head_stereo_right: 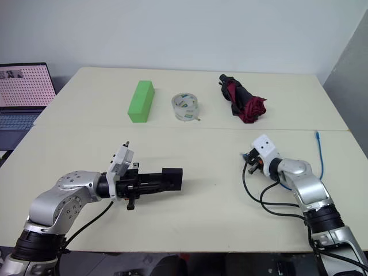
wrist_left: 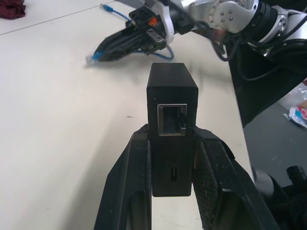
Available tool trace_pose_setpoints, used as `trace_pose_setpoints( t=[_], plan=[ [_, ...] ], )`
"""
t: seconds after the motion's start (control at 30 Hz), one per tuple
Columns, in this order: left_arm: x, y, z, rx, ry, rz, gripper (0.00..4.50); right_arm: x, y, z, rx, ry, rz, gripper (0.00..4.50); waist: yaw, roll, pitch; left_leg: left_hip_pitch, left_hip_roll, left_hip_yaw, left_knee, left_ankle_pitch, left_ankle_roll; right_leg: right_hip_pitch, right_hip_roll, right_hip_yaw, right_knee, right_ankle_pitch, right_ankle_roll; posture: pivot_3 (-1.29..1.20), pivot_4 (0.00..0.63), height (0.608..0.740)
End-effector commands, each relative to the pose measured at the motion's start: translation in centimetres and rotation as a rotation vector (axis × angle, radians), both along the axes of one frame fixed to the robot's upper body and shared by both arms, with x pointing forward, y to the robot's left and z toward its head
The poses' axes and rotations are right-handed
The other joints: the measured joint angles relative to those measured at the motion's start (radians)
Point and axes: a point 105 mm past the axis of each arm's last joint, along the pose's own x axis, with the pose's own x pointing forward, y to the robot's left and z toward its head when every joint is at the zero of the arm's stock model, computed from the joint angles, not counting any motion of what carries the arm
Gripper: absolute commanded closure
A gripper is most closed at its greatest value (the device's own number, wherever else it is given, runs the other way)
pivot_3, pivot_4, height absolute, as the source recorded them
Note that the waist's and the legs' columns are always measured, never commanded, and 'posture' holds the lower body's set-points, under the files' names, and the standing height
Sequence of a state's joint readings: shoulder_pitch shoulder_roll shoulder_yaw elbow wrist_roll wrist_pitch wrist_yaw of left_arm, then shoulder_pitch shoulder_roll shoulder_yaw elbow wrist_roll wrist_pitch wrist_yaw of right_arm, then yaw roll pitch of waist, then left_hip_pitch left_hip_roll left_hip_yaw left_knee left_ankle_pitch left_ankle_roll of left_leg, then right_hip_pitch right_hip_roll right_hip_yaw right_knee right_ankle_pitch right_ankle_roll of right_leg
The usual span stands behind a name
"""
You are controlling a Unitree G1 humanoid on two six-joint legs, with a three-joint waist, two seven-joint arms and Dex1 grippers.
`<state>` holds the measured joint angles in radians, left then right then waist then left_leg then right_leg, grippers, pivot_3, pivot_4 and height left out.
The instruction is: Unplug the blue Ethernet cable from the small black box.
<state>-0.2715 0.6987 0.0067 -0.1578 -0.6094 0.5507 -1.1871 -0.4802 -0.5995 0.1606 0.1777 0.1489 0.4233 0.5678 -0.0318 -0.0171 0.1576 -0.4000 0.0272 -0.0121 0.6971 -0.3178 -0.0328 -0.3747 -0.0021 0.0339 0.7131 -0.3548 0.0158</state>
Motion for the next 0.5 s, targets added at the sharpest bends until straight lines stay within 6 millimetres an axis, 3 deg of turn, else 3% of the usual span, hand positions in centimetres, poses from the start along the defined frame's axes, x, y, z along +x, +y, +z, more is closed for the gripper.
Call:
trace_pose_setpoints(
  t=[0.03, 0.23, 0.4, 0.5],
  plan=[
    [0.9, -0.1, 0.6, 0.011, -0.067, 0.036, 3.72, 0.6, -0.6, 1.3, 0.033, -0.054, -0.035, 2.91, 0.000, 0.000, 0.000, 0.000, 0.000, 0.000, 0.000, 0.000, 0.000, 0.000, 0.000, 0.000, 0.000, 0.000, 0.000, 0.00, 0.150, 0.740],
    [2.9, 0.7, 0.6, 0.011, -0.119, 0.183, 3.72, -0.9, -0.6, 3.0, 0.132, 0.000, 0.060, 1.44, 0.001, 0.000, 0.000, 0.000, 0.000, 0.000, 0.000, 0.000, 0.000, 0.000, 0.000, 0.000, 0.000, 0.000, 0.000, 0.00, 0.150, 0.740],
    [5.4, 2.2, 0.4, 0.039, -0.218, 0.387, 3.72, -4.1, 2.4, 5.8, 0.257, 0.022, 0.303, 0.04, 0.001, 0.000, 0.000, 0.000, 0.000, 0.000, 0.000, 0.000, 0.000, 0.000, 0.000, 0.000, 0.000, 0.000, 0.000, 0.00, 0.150, 0.740],
    [7.7, 4.0, 0.5, 0.117, -0.409, 0.586, 3.72, -5.8, 5.0, 7.3, 0.299, 0.010, 0.420, 0.00, 0.001, 0.001, 0.000, 0.000, 0.001, 0.000, 0.000, 0.000, 0.000, 0.000, 0.000, 0.000, 0.000, 0.000, 0.000, 0.00, 0.150, 0.740]
  ],
)
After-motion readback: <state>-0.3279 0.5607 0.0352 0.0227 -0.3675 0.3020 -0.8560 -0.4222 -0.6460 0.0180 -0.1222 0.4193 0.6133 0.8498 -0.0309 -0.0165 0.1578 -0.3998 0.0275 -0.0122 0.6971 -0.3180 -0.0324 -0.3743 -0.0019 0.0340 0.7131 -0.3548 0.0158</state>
